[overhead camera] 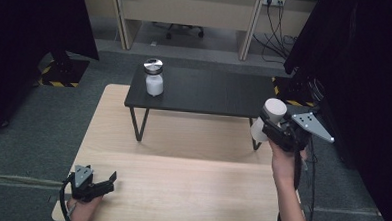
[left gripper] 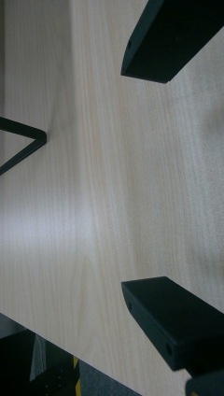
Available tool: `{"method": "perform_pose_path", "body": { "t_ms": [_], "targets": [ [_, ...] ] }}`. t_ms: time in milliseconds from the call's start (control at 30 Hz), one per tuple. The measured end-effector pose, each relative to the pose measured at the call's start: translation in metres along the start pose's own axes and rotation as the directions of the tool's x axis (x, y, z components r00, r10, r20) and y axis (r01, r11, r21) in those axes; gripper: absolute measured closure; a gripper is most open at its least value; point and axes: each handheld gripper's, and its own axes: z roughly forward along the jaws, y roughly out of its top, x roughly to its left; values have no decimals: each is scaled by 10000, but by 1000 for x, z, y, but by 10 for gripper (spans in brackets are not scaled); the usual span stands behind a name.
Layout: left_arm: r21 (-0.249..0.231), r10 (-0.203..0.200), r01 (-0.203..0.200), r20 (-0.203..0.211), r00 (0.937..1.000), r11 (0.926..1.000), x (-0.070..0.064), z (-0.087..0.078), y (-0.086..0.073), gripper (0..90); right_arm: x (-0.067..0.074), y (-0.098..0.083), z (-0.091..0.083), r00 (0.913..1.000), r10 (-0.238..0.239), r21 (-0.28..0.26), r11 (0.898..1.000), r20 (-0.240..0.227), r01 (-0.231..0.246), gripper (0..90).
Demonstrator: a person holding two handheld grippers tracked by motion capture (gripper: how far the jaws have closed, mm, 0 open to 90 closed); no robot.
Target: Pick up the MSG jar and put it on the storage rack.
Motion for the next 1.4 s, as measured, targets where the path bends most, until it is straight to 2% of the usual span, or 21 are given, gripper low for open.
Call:
{"method": "perform_pose_path", "body": {
  "t_ms": [567,1000,1400],
  "targets": [
    [3,-42,42,84,10000,10000,2,0,1,0,-4,27,21,9996,-213,-194,9996,207,217,340],
    [42,-112,112,79,9999,9999,3,1,1,0,-13,27,48,9989,-33,-276,9996,460,45,340],
    [-41,-182,182,8,9998,9998,3,0,0,0,-17,28,75,9985,-364,-447,9983,418,383,340]
  ]
}}
